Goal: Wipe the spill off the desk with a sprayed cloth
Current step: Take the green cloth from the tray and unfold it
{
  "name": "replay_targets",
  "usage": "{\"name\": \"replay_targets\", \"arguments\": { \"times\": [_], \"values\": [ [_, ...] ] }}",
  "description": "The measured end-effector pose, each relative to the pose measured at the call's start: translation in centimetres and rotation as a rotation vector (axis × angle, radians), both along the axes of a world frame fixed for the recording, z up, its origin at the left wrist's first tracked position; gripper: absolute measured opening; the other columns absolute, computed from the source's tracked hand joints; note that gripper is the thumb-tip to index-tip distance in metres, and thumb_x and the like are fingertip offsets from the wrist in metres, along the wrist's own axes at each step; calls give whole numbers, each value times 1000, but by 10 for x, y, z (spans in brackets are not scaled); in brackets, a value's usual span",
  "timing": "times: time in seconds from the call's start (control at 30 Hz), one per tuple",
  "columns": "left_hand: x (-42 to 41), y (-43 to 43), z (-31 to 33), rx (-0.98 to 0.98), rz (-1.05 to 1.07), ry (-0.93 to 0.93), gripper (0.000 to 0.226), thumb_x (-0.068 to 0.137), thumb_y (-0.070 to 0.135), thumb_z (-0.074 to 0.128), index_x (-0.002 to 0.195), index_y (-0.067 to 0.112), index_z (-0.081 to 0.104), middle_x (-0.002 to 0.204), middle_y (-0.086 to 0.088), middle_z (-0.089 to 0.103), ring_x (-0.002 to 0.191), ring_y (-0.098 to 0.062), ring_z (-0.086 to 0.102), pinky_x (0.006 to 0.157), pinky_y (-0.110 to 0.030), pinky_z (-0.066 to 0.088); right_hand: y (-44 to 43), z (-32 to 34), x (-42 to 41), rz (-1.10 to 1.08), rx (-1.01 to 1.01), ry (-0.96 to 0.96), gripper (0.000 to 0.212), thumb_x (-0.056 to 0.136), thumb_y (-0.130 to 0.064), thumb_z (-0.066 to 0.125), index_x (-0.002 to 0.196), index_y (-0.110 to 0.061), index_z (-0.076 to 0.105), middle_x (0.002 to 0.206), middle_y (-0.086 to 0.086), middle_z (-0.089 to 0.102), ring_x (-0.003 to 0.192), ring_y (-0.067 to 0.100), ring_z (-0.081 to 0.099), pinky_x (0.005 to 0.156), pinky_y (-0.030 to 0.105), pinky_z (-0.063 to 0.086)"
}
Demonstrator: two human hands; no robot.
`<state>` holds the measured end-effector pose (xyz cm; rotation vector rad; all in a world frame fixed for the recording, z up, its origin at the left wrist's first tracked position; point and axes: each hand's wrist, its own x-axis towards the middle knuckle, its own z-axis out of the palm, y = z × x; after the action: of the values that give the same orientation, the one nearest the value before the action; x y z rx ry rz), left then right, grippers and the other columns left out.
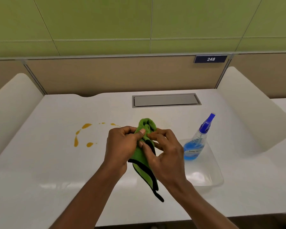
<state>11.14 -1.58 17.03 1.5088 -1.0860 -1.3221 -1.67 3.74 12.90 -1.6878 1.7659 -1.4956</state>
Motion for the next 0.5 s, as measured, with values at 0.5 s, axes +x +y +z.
{"name": "replay_targets", "arguments": {
  "times": [0.5],
  "values": [
    [6,2,-11,-3,86,-234,24,93,22,81,69,17,82,77,-2,81,83,-30,78,78,-52,68,22,13,13,-28,-153,357,17,99,-30,69,103,-17,79,103,-1,73,80,11,69,60,29,59]
  ]
}}
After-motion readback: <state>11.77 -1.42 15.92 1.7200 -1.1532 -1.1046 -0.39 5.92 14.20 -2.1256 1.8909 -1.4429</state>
